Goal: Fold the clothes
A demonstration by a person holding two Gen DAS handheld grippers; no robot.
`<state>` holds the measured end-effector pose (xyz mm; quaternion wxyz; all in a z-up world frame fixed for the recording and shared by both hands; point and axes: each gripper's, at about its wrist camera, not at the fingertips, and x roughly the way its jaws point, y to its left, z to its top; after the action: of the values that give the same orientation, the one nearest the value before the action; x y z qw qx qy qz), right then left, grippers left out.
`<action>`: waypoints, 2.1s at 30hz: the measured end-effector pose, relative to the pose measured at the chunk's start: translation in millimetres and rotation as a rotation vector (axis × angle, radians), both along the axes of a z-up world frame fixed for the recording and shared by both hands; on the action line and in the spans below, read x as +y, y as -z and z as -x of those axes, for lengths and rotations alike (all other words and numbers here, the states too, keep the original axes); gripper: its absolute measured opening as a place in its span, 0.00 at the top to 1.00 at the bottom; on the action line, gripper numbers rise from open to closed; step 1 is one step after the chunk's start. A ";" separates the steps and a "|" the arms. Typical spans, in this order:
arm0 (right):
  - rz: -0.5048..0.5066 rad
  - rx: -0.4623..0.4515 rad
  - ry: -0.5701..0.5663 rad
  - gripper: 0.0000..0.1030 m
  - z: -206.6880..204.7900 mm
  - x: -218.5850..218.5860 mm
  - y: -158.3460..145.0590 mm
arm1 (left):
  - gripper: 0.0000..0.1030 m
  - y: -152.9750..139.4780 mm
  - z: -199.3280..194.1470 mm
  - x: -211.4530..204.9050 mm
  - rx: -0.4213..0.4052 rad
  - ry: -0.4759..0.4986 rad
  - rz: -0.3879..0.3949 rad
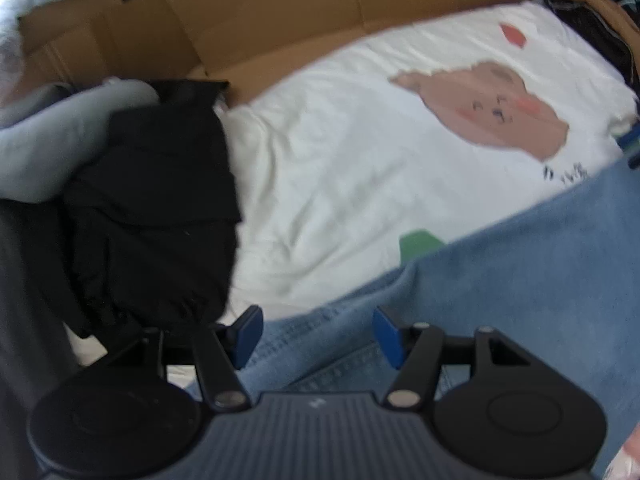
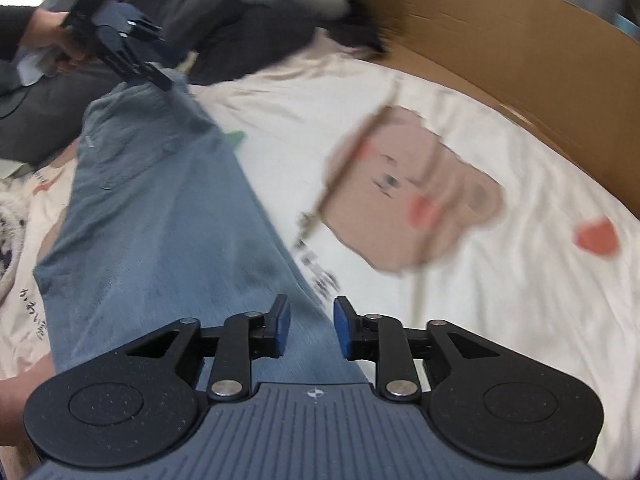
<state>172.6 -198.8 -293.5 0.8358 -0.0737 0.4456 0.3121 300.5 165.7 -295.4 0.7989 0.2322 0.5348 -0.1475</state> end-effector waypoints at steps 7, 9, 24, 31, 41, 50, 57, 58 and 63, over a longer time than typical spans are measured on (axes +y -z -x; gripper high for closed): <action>0.028 0.008 -0.149 0.65 -35.8 54.2 21.6 | 0.42 27.6 1.7 2.6 -0.008 0.021 -0.056; 0.038 0.018 -0.178 0.65 -44.1 64.1 29.1 | 0.43 30.7 1.5 6.7 -0.012 0.012 -0.055; 0.088 0.033 -0.273 0.99 -64.4 87.6 42.9 | 0.63 55.5 -10.0 23.8 -0.024 -0.075 -0.051; 0.181 0.019 -0.189 0.99 -78.5 102.9 49.3 | 0.59 62.4 -18.3 25.2 -0.007 -0.135 -0.043; 0.100 -0.029 -0.219 0.99 -84.9 119.0 -1.9 | 0.62 -16.5 23.9 52.3 -0.129 -0.296 0.029; 0.059 -0.025 -0.232 0.99 -79.8 166.0 4.9 | 0.90 -11.6 49.4 83.9 -0.144 -0.519 0.149; 0.072 0.002 -0.218 0.99 -75.7 177.0 22.5 | 0.90 10.1 40.2 107.6 -0.189 -0.624 0.186; 0.078 0.008 -0.210 0.99 -77.0 177.2 25.7 | 0.92 13.7 36.6 111.1 -0.193 -0.642 0.187; 0.063 0.074 -0.150 0.96 -87.0 175.7 43.5 | 0.97 39.2 19.2 124.9 -0.164 -0.701 0.214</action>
<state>259.6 -23.1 -336.9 0.7904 -0.1218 0.4788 0.3621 281.3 290.6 -334.6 0.8608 -0.0389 0.4976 0.0991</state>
